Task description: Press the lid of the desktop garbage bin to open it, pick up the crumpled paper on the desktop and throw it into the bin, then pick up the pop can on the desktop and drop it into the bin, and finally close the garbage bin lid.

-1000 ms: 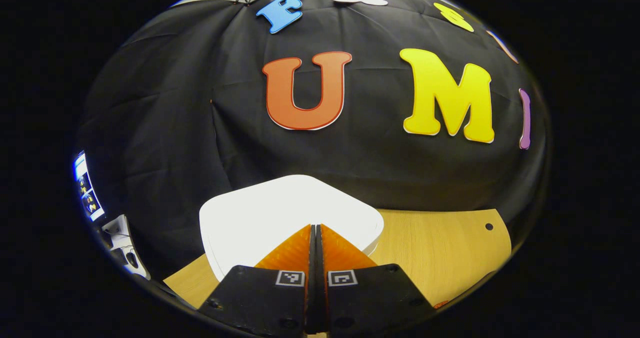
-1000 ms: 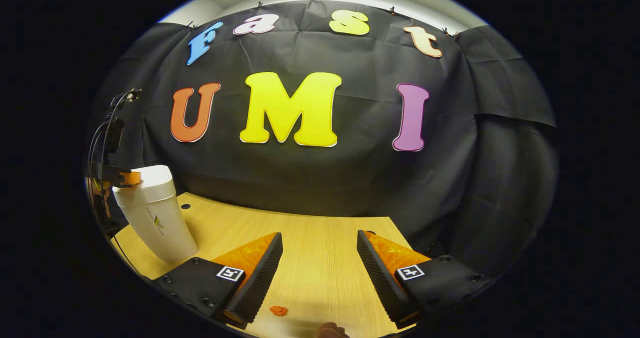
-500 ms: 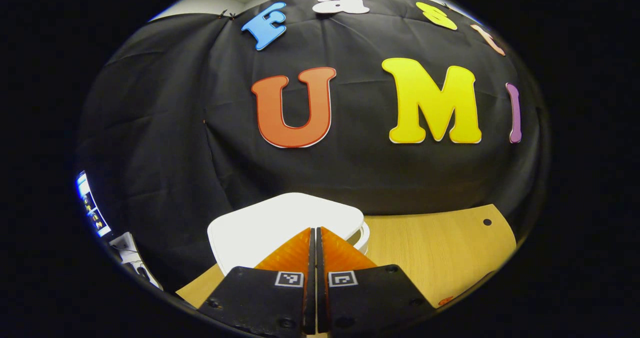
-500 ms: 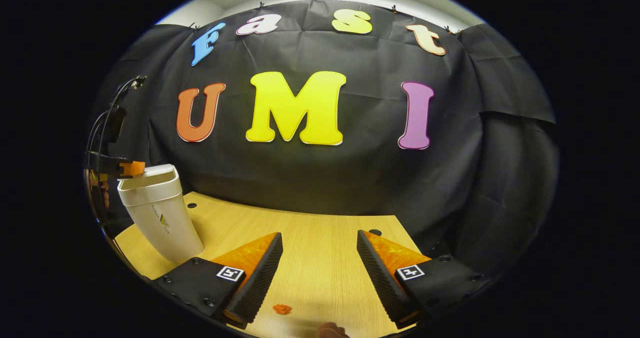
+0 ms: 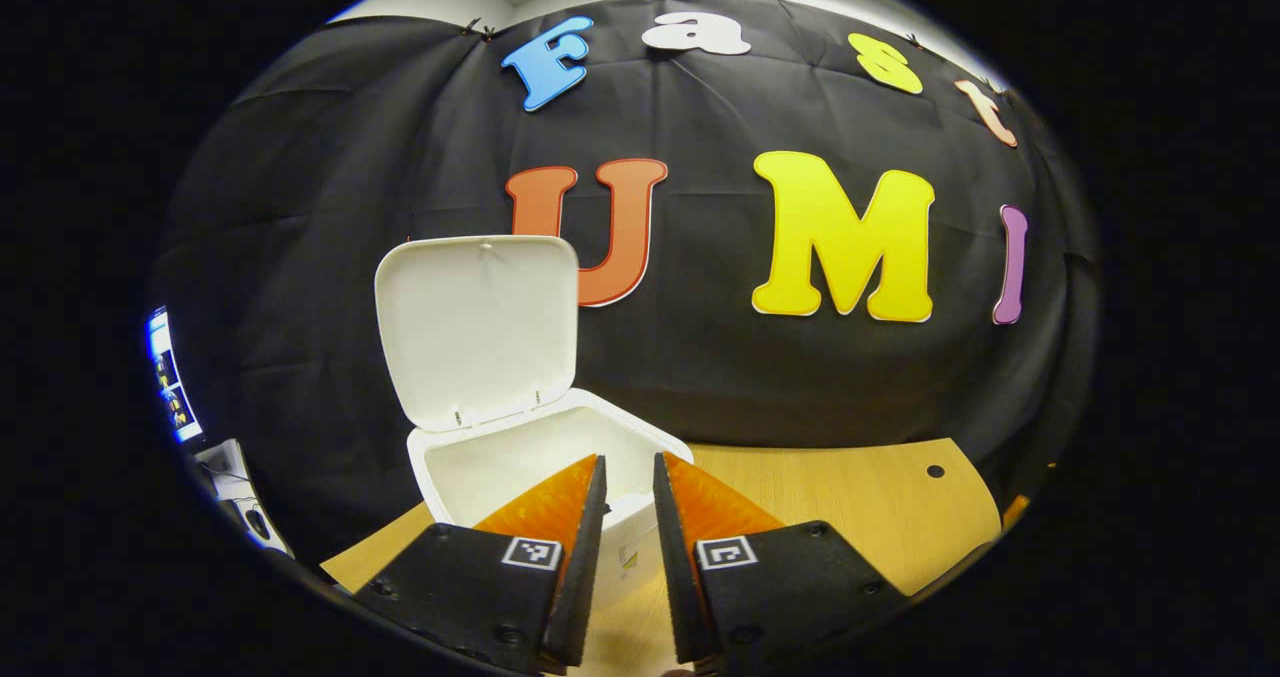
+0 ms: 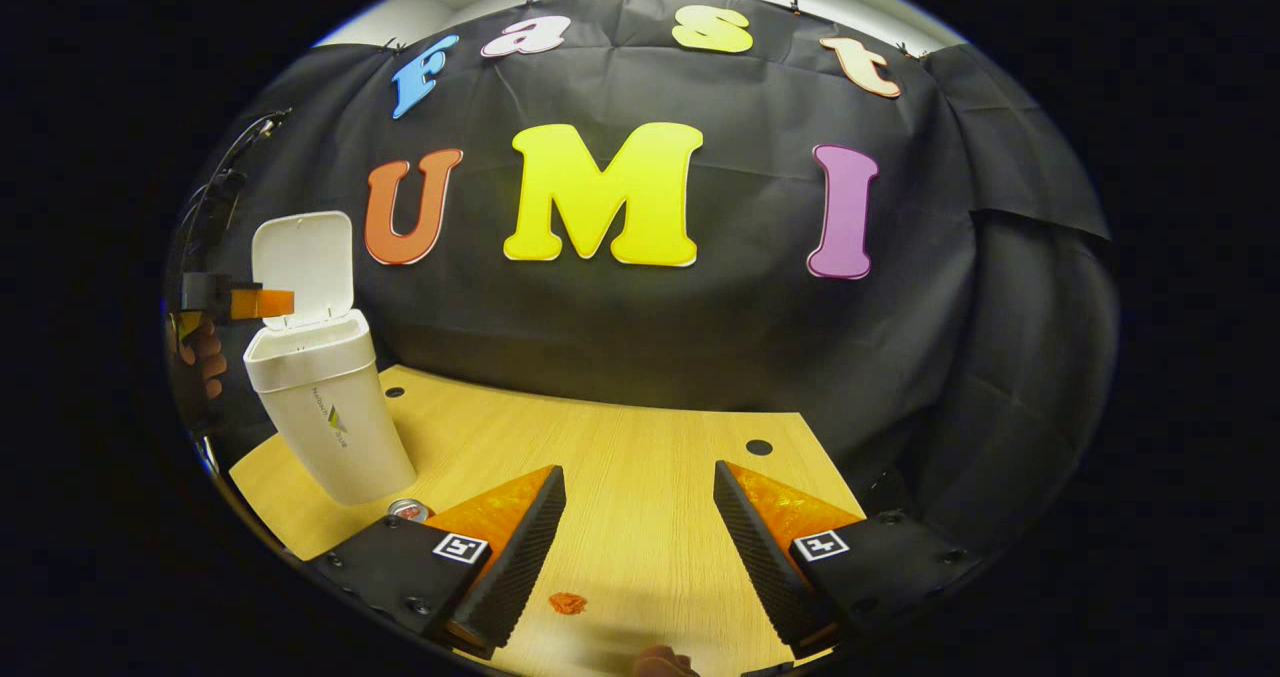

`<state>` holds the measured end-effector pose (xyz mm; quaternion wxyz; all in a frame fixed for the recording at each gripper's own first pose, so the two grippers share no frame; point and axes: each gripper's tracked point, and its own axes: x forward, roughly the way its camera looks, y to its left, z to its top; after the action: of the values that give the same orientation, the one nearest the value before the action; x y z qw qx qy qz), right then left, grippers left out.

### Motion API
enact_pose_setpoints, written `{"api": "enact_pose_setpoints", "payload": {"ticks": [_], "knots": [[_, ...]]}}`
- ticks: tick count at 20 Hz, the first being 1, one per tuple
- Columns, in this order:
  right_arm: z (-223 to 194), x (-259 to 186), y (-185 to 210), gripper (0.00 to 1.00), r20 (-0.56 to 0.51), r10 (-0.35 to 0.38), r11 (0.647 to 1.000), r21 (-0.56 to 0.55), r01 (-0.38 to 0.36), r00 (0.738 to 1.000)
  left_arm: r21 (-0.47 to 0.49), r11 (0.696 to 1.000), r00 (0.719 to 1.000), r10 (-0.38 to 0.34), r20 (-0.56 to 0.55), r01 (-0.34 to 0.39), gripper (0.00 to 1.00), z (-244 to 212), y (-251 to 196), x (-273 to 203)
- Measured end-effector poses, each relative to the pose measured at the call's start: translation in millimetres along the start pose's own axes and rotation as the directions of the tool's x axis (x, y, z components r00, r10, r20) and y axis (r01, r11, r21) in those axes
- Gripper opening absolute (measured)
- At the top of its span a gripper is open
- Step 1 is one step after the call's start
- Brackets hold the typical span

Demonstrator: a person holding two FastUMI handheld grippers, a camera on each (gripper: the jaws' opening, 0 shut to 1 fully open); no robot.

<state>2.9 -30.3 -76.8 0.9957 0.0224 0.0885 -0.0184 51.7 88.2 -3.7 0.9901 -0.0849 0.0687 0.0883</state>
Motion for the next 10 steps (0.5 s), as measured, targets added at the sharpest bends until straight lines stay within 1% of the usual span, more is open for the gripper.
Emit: {"api": "enact_pose_setpoints", "payload": {"ticks": [2, 3, 4, 5, 6, 8, 10], "knots": [[-8, 1, 6, 0.95, -0.016, 0.018, 1.0, -0.007, -0.018, 1.0, -0.012, 1.0, 1.0, -0.023, 0.011, 0.023, 0.45, -2, -6, -9], [-12, 1, 10, 0.95, -0.025, 0.027, 1.0, -0.011, -0.028, 0.999, -0.015, 0.999, 0.999, -0.035, 0.026, 0.036, 0.48, -1, -9, -14], [-17, 3, 13, 0.94, -0.037, 0.036, 0.999, -0.016, -0.036, 0.999, -0.011, 0.999, 0.998, -0.05, 0.035, 0.05, 0.6, 0, -13, -18], [-23, 4, 16, 0.94, -0.052, 0.043, 0.999, -0.02, -0.044, 0.998, 0.0, 0.999, 0.998, -0.053, 0.04, 0.053, 0.67, -2, -15, -21], [-29, 5, 19, 0.95, -0.067, 0.05, 0.998, -0.024, -0.052, 0.996, 0.017, 0.998, 0.997, -0.06, 0.041, 0.059, 0.81, -5, -18, -24], [-40, 7, 28, 0.95, -0.094, 0.07, 0.996, -0.043, -0.074, 0.993, 0.033, 0.998, 0.998, -0.06, 0.035, 0.059, 0.9, -14, -19, -31], [-55, 12, 38, 0.95, -0.127, 0.092, 0.993, -0.058, -0.1, 0.988, 0.027, 0.998, 0.998, -0.06, 0.026, 0.059, 0.92, -23, -21, -37]]}}
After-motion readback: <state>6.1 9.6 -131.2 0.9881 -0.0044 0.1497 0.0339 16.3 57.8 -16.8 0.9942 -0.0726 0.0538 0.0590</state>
